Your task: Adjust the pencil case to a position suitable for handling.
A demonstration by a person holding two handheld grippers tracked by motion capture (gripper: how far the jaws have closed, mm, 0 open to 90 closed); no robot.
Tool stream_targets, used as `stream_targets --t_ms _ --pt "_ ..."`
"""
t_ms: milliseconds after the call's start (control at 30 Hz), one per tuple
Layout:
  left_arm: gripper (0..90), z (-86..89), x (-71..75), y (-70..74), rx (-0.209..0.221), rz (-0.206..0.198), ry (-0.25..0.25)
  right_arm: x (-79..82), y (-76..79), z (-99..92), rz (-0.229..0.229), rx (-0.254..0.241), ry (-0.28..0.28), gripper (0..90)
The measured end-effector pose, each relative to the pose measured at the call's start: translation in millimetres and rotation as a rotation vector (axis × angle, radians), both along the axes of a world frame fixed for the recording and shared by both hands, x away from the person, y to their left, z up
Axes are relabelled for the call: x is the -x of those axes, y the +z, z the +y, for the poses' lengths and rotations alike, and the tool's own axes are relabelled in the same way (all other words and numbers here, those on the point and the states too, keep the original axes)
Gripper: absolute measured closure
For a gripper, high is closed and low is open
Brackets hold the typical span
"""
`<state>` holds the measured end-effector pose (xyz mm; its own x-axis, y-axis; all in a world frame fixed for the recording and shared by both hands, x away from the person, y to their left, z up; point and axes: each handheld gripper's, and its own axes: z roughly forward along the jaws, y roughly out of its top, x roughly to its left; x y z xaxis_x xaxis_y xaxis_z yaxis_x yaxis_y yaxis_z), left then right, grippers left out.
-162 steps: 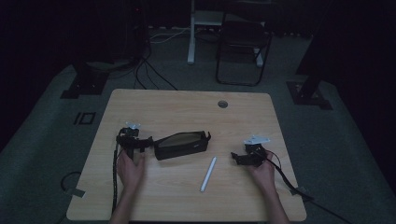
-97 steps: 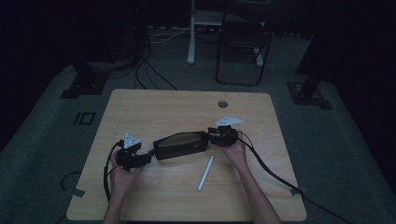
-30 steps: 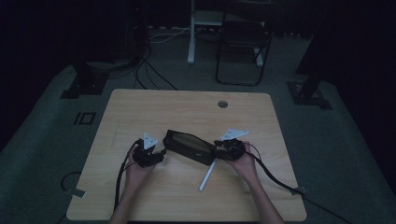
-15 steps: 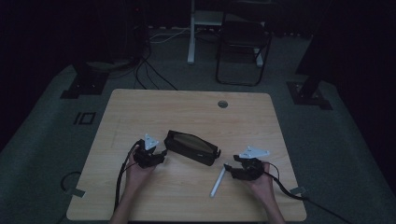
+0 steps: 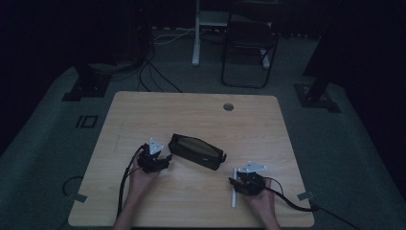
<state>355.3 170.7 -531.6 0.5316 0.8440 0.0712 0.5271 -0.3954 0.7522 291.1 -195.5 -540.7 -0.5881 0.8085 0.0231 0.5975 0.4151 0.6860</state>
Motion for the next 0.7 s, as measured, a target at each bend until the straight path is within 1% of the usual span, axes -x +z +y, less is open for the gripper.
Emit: stream_targets --t_ms 33,133,167,200,233,267,333,400,433,533,600,700 --pt "41.4 -0.2 -0.2 -0.4 -0.002 -0.001 0.000 -2.3 0.0 -0.6 -0.007 0.010 -0.009 61.3" --pt "41.3 -0.4 -0.4 -1.2 -0.009 0.004 -0.001 -10.2 0.4 -2.9 -0.007 0.015 -0.020 63.2" --pt "41.2 -0.5 -0.5 -1.6 -0.009 0.004 0.000 -12.1 0.7 -3.6 -0.004 0.017 -0.021 60.8" --pt "41.2 -0.3 -0.6 -1.6 -0.010 0.004 0.001 -12.5 1.1 -4.1 0.000 0.020 -0.021 56.1" --pt "41.1 0.3 -0.7 -1.6 -0.011 0.005 0.000 -11.1 1.4 -4.4 0.005 0.023 -0.017 52.4" --pt "41.1 0.8 -1.0 -1.9 -0.007 0.006 0.002 -8.7 1.4 -5.0 0.010 0.022 -0.007 50.7" --pt "41.1 1.5 -1.5 -2.4 -0.005 0.008 0.003 -5.6 1.3 -5.9 0.014 0.020 0.000 49.4" --pt "41.1 2.3 -2.5 -3.8 -0.006 0.014 0.006 3.2 1.8 -10.6 0.018 0.033 0.009 48.2" --pt "41.1 2.1 -2.5 -4.2 -0.005 0.014 0.008 5.3 1.9 -12.9 0.019 0.035 0.009 49.7" --pt "41.0 1.8 -2.4 -5.2 -0.011 0.018 0.007 7.5 3.0 -19.2 0.020 0.038 0.012 61.4" --pt "40.8 2.7 -2.9 -6.3 -0.013 0.020 0.010 4.7 3.8 -23.0 0.024 0.040 0.010 69.3" --pt "40.8 5.6 -3.8 -6.6 -0.004 0.025 0.019 -2.9 4.8 -26.6 0.028 0.050 0.000 75.4"
